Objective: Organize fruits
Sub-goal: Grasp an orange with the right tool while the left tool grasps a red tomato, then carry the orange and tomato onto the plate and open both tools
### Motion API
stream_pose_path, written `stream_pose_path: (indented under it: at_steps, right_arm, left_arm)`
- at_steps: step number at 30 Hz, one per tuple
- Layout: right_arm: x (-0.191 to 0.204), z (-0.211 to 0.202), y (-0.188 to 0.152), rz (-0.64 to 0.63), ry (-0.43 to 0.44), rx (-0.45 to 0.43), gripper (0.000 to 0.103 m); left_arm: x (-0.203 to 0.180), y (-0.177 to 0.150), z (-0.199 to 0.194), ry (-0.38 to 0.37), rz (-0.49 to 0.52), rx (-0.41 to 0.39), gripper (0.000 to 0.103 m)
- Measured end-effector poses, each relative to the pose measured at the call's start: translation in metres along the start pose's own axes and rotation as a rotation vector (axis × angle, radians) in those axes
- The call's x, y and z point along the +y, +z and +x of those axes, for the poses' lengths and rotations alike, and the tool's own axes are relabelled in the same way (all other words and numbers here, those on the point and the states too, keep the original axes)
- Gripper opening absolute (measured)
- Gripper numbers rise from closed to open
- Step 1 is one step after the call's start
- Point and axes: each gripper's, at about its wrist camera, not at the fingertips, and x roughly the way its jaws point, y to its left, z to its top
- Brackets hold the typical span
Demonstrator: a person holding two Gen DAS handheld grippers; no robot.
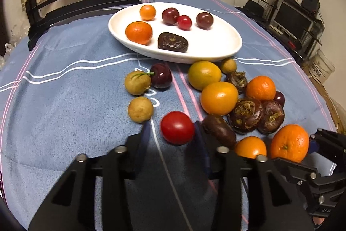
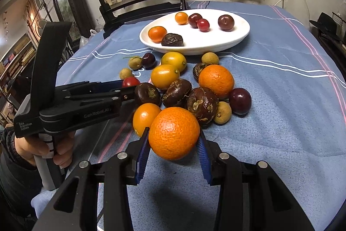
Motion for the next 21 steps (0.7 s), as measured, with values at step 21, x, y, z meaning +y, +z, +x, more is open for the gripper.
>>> stream_pose_path:
  at_steps: [21]
  right_arm:
    - [0.004, 0.013, 0.111, -0.003, -0.132, -0.149, 0.042]
  left_arm:
    - [0.019, 0.092, -0.024, 0.018, -0.083, -0.089, 0.029]
